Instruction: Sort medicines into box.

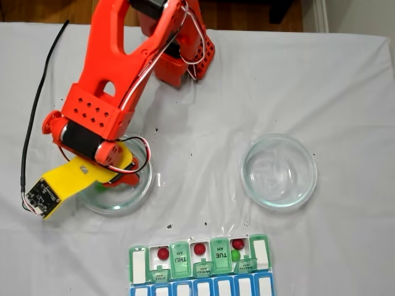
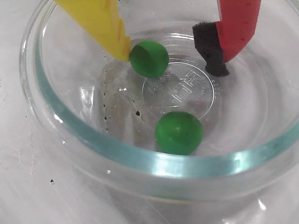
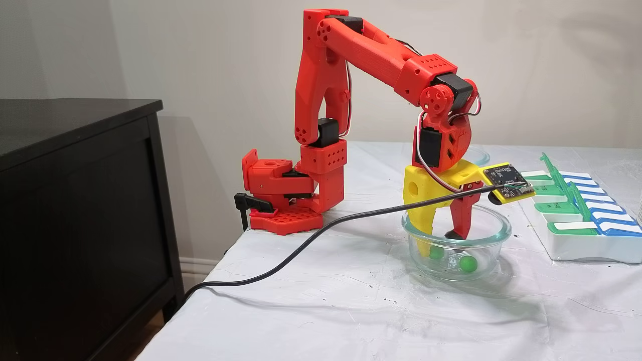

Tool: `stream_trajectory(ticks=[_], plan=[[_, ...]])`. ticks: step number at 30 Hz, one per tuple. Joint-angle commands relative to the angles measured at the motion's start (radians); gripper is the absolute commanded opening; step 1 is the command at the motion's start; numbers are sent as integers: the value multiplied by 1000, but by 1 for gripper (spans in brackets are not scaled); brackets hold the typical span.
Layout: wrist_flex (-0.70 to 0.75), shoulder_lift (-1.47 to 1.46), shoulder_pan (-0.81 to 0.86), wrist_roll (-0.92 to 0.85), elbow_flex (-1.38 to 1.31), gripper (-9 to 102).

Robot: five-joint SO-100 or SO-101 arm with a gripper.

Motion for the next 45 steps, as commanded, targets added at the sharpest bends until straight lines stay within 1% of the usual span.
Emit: stream_trajectory(ticks=[1,32,36,41,45], plan=[[-25,49,11,-12,-6,25],[-57,84,21,-26,25,22],[-60,91,21,-28,32,19],[-64,101,20,-28,43,5],[-64,107,18,-37,54,4]])
